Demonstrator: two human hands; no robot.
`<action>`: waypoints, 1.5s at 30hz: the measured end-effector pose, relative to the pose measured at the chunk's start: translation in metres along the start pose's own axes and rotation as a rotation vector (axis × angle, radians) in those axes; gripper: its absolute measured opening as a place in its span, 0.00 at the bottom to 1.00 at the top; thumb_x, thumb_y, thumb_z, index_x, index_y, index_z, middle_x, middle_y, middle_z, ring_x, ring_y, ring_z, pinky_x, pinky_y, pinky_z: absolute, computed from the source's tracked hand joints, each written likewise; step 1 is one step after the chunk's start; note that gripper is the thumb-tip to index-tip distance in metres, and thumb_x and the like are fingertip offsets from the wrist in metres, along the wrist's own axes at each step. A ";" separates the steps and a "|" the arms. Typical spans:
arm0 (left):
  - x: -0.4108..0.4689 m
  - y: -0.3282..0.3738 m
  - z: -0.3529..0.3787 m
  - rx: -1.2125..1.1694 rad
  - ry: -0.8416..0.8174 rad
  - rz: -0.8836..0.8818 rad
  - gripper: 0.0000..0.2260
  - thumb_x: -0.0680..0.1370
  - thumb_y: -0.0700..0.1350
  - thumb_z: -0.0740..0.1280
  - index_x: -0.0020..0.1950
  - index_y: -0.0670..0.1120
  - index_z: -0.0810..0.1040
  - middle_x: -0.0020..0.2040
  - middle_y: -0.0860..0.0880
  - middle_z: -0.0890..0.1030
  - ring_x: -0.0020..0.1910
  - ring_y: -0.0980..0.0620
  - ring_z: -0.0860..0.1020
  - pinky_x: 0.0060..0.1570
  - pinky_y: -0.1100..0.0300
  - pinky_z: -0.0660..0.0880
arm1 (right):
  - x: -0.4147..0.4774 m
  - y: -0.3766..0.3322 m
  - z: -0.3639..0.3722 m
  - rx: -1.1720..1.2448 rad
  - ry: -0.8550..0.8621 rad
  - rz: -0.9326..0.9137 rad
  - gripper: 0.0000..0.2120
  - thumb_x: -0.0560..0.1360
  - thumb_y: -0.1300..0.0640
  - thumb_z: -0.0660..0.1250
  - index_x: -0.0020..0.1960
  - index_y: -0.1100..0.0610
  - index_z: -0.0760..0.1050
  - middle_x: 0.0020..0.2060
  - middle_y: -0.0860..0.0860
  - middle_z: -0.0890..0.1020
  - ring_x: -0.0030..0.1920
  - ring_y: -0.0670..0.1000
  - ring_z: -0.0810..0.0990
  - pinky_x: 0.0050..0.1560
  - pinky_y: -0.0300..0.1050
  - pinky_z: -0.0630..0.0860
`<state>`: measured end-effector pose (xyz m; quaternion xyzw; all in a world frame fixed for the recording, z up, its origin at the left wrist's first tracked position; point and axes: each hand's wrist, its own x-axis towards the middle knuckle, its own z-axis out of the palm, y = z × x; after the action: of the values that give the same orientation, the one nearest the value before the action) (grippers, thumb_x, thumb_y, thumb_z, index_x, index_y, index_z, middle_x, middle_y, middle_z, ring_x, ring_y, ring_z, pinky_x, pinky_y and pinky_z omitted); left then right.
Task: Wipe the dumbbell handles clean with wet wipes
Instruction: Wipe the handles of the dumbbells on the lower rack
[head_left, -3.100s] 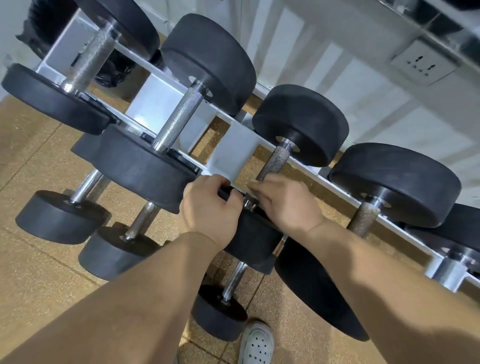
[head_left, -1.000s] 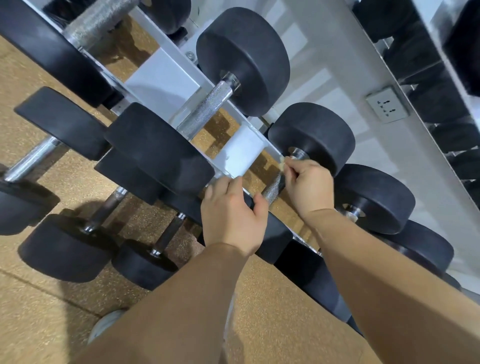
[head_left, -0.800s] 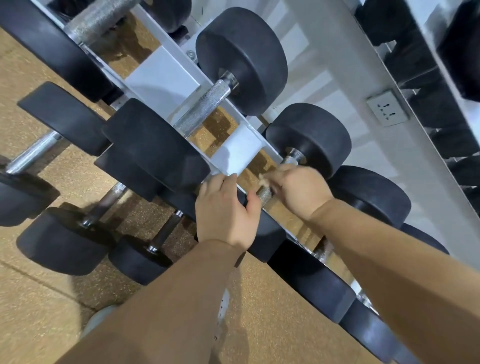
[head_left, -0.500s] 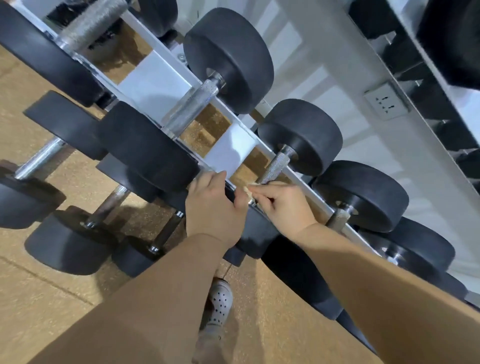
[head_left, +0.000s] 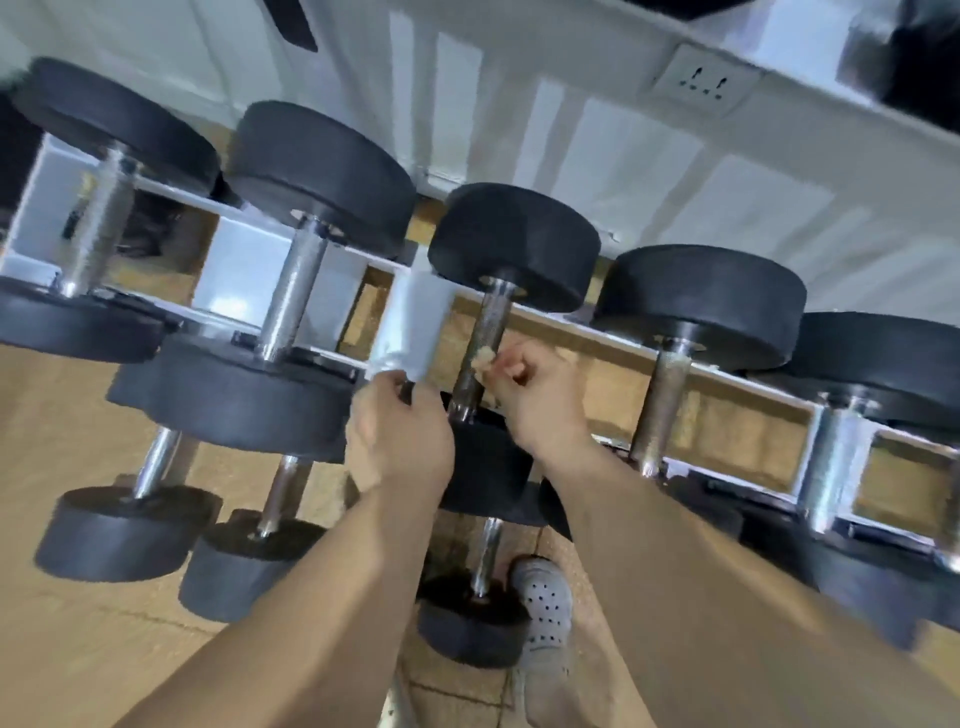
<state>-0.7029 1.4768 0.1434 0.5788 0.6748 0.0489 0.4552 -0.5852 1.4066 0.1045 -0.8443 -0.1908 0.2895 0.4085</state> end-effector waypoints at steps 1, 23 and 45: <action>-0.001 0.003 0.002 0.064 0.017 0.008 0.15 0.80 0.53 0.61 0.62 0.49 0.78 0.58 0.46 0.77 0.61 0.40 0.75 0.56 0.50 0.70 | 0.003 -0.001 0.001 0.014 0.037 0.005 0.10 0.77 0.61 0.70 0.41 0.48 0.76 0.37 0.42 0.80 0.38 0.40 0.77 0.41 0.34 0.71; -0.002 0.003 0.012 0.054 0.090 -0.027 0.09 0.78 0.51 0.64 0.42 0.49 0.77 0.39 0.49 0.76 0.36 0.48 0.72 0.38 0.55 0.67 | 0.031 -0.009 0.010 0.426 0.064 0.127 0.14 0.78 0.55 0.71 0.34 0.53 0.72 0.28 0.41 0.71 0.31 0.42 0.70 0.33 0.32 0.64; -0.003 0.004 0.011 0.077 0.091 0.007 0.08 0.79 0.52 0.64 0.43 0.51 0.77 0.48 0.46 0.80 0.43 0.47 0.76 0.44 0.53 0.70 | 0.021 0.003 0.010 0.255 -0.109 0.143 0.11 0.81 0.54 0.65 0.43 0.60 0.74 0.35 0.49 0.75 0.37 0.50 0.72 0.39 0.45 0.69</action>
<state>-0.6927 1.4707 0.1413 0.5955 0.6942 0.0507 0.4011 -0.5757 1.4225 0.0900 -0.7800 -0.1140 0.3852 0.4797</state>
